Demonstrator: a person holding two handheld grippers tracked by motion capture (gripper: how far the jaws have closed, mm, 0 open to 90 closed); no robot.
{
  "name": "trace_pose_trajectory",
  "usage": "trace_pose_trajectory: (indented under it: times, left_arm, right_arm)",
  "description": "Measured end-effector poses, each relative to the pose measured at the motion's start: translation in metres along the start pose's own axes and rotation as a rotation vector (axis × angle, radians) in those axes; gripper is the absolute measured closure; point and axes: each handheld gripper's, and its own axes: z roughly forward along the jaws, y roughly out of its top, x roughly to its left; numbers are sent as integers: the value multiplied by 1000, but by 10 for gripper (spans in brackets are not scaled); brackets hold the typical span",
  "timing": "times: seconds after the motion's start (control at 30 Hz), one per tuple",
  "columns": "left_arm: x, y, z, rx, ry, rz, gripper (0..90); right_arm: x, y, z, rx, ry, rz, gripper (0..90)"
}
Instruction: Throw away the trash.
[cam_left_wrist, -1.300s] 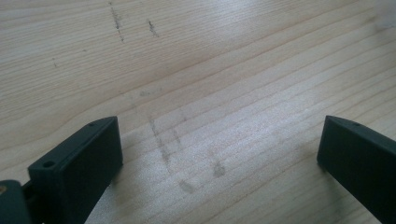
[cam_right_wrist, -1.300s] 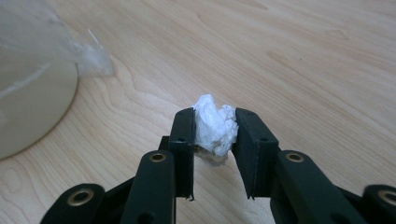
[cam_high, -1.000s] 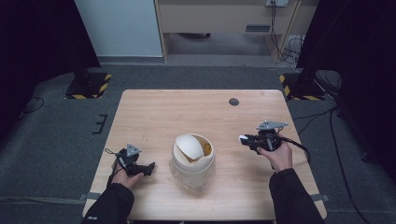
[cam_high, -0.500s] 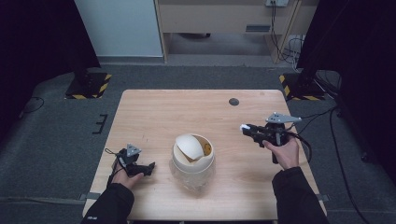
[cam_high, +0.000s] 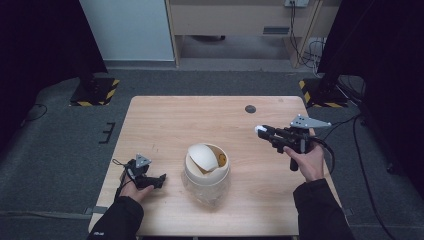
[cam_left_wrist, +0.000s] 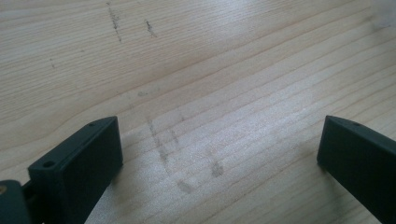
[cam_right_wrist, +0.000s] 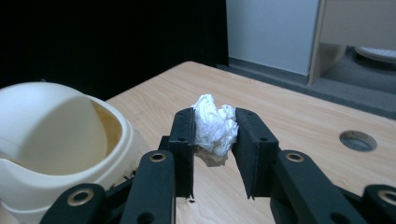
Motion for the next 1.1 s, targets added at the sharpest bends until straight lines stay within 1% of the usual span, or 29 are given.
trace_pose_trajectory:
  times: [0.13,0.17,0.27,0.4,0.6,0.67,0.77,0.87,0.93,1.0,1.1]
  left_arm:
    - [0,0,0,0,0,0,0]
    - [0,0,0,0,0,0,0]
    - [0,0,0,0,0,0,0]
    - [0,0,0,0,0,0,0]
    - [0,0,0,0,1,1,0]
    - [0,0,0,-1,0,0,0]
    - [0,0,0,0,0,0,0]
    - [0,0,0,0,1,1,0]
    - [0,0,0,-1,1,1,0]
    - [0,0,0,-1,1,0,0]
    - [0,0,0,0,1,0,0]
  right_arm:
    - [5,8,-4,-31,26,-13,695]
    - [8,11,-5,-49,40,-12,695]
    - [10,14,-7,-55,45,-21,695]
    - [16,19,-7,-74,69,-27,694]
    - [25,24,-4,-77,97,-55,692]
    - [28,26,-3,-83,110,-54,690]
    - [32,30,-2,-82,116,-72,690]
    - [36,32,0,-92,133,-73,690]
    - [37,32,1,-88,135,-79,690]
    - [39,31,4,-85,145,-77,690]
    - [41,31,8,-78,159,-88,690]
